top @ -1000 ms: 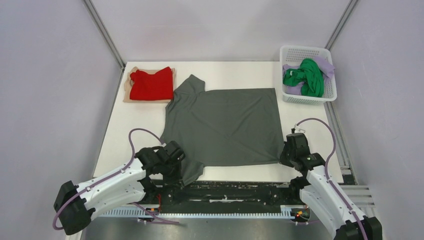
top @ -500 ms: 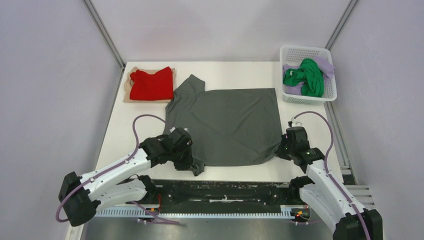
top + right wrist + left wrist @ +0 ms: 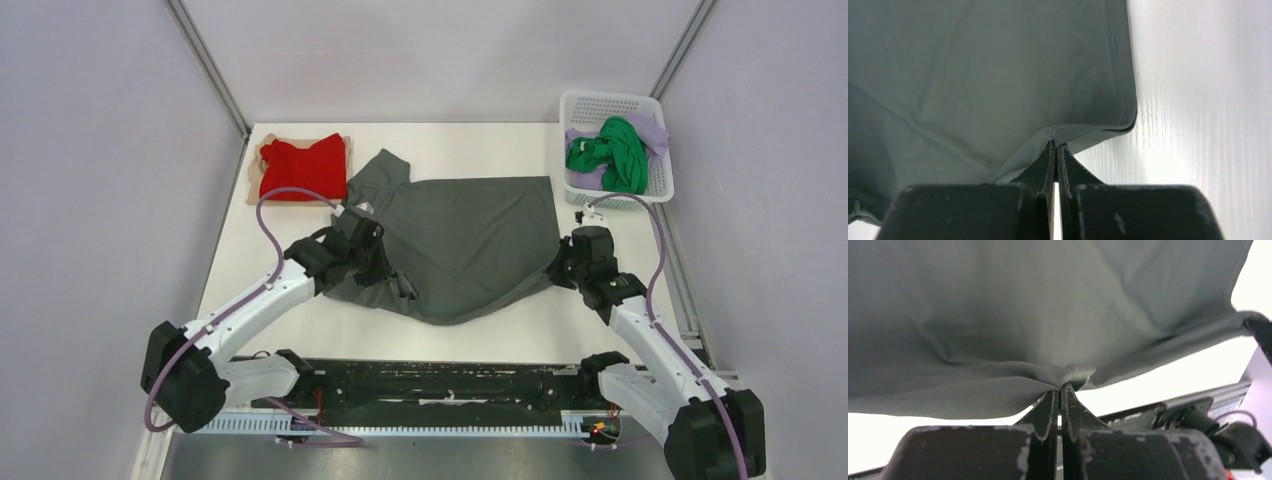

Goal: Fold and stack the t-shirts
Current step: Fold the flattened tshirt in 1/3 of the way

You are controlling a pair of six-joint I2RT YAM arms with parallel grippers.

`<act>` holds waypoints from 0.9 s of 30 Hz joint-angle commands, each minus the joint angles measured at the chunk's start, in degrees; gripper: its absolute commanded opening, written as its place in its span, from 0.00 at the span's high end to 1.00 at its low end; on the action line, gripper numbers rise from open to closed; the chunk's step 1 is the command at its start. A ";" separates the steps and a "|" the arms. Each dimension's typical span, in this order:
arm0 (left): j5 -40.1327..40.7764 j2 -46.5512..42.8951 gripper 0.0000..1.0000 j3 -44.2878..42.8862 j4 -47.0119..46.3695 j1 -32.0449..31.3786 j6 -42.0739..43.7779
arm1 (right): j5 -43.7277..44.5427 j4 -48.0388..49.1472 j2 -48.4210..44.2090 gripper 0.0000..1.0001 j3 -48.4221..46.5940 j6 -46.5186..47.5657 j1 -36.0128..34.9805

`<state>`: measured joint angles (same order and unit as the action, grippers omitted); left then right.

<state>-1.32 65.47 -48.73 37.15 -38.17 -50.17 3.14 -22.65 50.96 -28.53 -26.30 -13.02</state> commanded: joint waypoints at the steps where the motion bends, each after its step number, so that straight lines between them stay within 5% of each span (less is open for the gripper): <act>1: 2.59 2.93 0.98 -5.21 -4.65 5.07 5.30 | 4.56 4.05 2.61 1.00 -4.88 1.84 0.22; 9: 0.20 4.91 0.98 -5.51 -9.98 14.04 9.28 | 5.36 9.60 7.80 1.00 -7.48 2.38 1.33; 27: -1.42 20.88 0.98 -14.35 -14.20 20.15 16.77 | 8.13 18.86 20.49 0.98 -12.01 1.80 2.47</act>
<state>-2.04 83.15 -59.55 25.52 -19.35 -36.95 8.73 -7.60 69.10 -37.19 -24.84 -11.18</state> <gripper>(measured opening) 0.036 0.026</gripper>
